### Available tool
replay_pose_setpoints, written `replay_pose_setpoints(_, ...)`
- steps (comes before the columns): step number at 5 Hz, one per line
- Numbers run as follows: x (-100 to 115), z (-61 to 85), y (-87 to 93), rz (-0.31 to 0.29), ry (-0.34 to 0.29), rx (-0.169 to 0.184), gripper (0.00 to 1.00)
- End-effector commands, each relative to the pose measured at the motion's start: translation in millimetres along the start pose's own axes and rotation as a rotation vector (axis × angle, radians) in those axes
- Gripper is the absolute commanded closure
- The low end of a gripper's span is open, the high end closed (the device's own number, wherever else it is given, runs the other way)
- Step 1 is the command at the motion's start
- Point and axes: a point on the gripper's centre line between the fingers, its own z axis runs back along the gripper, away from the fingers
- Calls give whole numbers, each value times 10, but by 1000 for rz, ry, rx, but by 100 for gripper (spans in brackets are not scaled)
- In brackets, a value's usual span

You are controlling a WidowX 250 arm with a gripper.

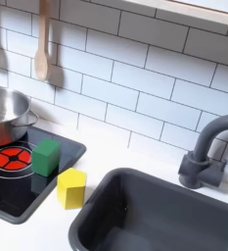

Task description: Reach green block

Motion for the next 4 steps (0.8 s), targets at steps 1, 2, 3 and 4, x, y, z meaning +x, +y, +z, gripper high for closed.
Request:
replay_pose_setpoints(1, 0, 0, 0, 0, 0, 0, 0)
replay_pose_setpoints(2, 184, -57, 78, 3, -5, 3, 0)
replay_pose_setpoints(3, 308, -123, 188, 20, 13, 19, 0)
replay_pose_setpoints(4, 459, -134, 264, 13, -4, 24, 0)
